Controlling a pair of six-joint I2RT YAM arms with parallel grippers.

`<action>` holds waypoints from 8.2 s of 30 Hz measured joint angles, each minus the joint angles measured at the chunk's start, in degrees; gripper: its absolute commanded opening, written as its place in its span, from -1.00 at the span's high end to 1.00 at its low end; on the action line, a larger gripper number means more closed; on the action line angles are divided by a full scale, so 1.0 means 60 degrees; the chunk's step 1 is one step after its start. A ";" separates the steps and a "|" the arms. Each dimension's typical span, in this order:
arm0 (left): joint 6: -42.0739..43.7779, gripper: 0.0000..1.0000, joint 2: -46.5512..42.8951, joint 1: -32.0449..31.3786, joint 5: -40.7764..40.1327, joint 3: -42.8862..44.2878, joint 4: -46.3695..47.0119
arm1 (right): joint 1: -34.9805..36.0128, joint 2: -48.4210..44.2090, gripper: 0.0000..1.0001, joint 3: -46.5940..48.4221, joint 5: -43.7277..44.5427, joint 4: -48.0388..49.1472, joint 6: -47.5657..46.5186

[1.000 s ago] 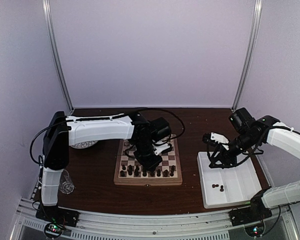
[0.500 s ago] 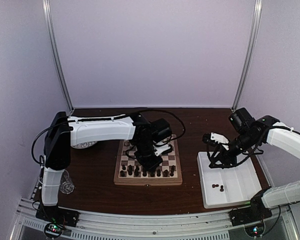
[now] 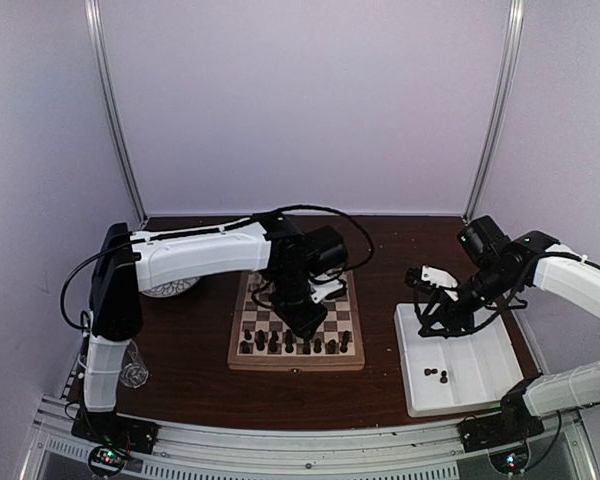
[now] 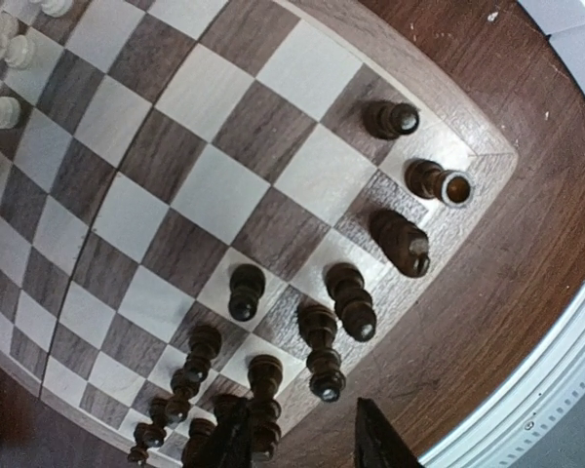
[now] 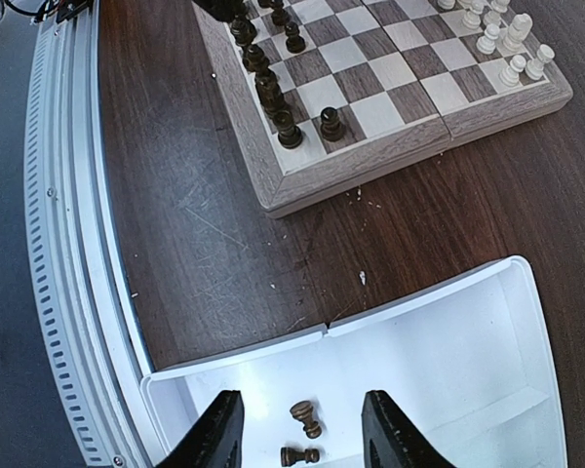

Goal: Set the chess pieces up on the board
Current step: Place the king at d8, then pick up the pawn from the storage box, then pass from the right arm to the left, then pass from the left arm to the right

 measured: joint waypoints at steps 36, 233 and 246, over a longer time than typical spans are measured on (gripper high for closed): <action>0.0000 0.44 0.0153 -0.0124 0.0299 -0.0251 0.0404 | 0.0011 0.0277 0.14 -0.2098 0.3228 -0.0514 -0.3002; -0.9198 0.77 -0.0947 -0.0335 0.4222 -0.4900 2.0240 | -0.1563 0.0044 0.33 0.2667 -0.5603 0.0780 0.2561; -0.9373 0.77 -0.0947 -0.0328 0.4189 -0.4969 2.0531 | -0.1563 0.0044 0.57 0.2503 -0.5799 0.1027 0.2856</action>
